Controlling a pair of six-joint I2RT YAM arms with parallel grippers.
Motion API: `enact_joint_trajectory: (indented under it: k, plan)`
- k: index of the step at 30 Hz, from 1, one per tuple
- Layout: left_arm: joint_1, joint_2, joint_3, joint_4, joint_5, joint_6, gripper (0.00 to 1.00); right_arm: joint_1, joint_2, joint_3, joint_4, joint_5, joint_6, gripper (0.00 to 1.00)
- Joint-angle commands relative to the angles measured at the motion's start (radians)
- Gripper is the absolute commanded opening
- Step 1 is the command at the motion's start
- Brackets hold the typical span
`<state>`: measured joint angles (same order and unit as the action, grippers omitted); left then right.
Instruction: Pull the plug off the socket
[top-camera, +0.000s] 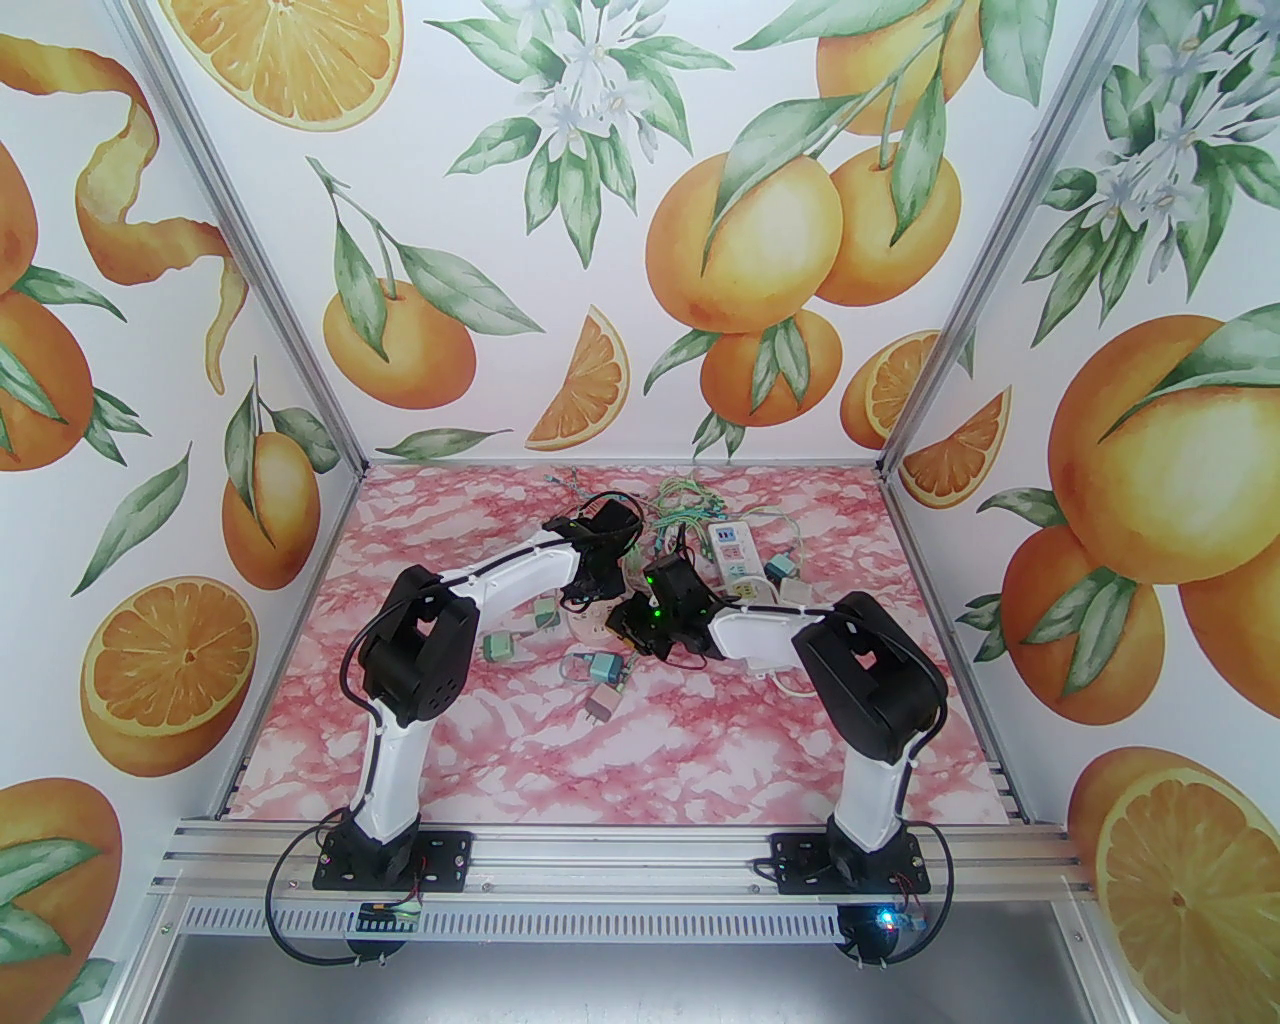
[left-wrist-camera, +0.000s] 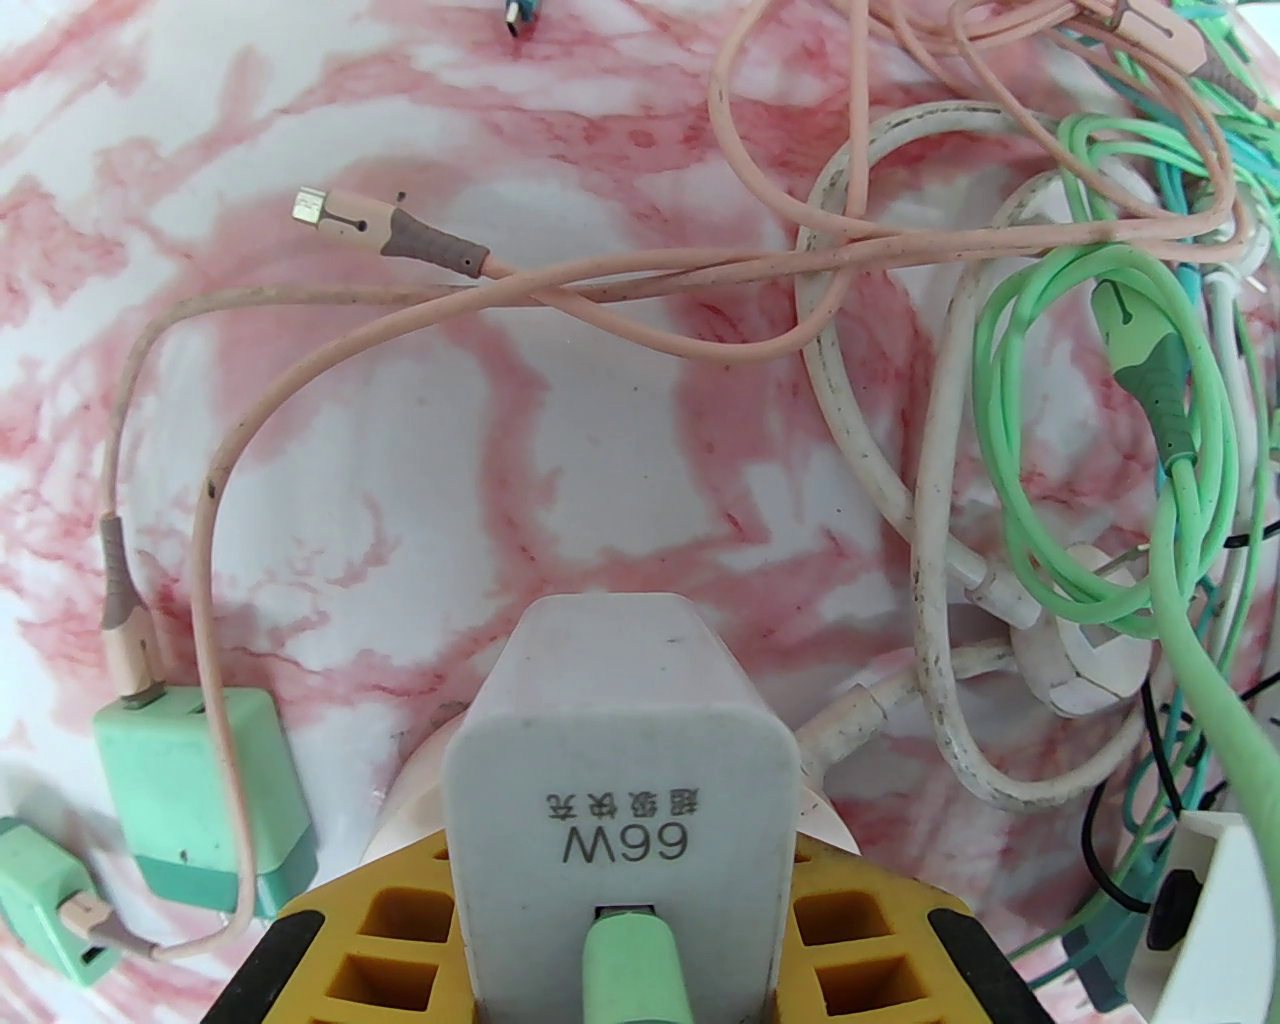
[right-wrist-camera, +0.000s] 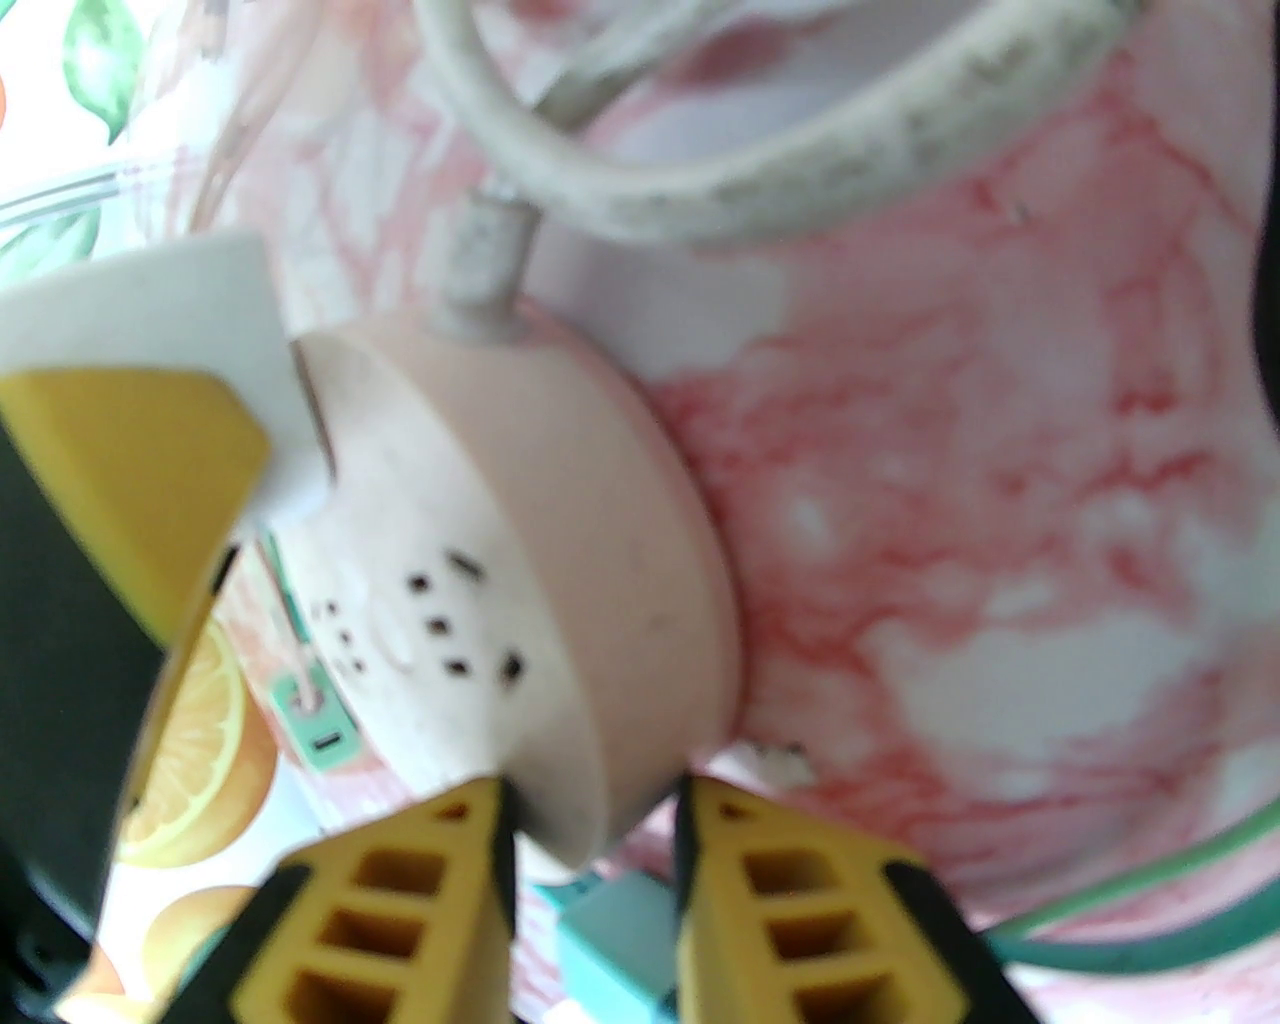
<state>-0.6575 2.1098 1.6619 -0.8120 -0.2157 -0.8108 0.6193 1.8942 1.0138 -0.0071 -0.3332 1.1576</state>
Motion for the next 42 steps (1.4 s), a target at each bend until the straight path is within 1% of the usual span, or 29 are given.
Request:
enact_joint_trajectory:
  k: [1,4,11,19,27,30,35,42]
  plan:
    - [-0.034,0.006,0.088,-0.078,0.003,-0.005,0.15,0.003,0.103,-0.011,-0.236,0.153,-0.047,0.28]
    - [-0.048,0.028,0.116,-0.102,-0.013,0.004,0.16,0.006,0.112,-0.009,-0.236,0.145,-0.049,0.28]
    - [-0.055,0.029,0.116,-0.102,-0.021,0.005,0.15,0.008,0.118,-0.004,-0.255,0.149,-0.060,0.28]
    - [0.004,-0.021,0.065,-0.061,0.066,-0.037,0.15,0.006,0.118,-0.004,-0.259,0.151,-0.065,0.27]
    - [0.007,-0.024,0.047,-0.045,0.099,-0.060,0.15,0.008,0.115,-0.004,-0.255,0.149,-0.065,0.27]
    - [-0.006,-0.016,0.062,-0.051,0.070,-0.045,0.15,0.008,0.117,-0.005,-0.255,0.151,-0.065,0.27]
    - [-0.060,0.026,0.149,-0.147,-0.050,0.018,0.16,0.007,0.127,0.001,-0.253,0.138,-0.062,0.26]
    - [-0.082,0.036,0.132,-0.136,-0.031,0.009,0.15,0.011,0.136,0.013,-0.272,0.142,-0.071,0.25]
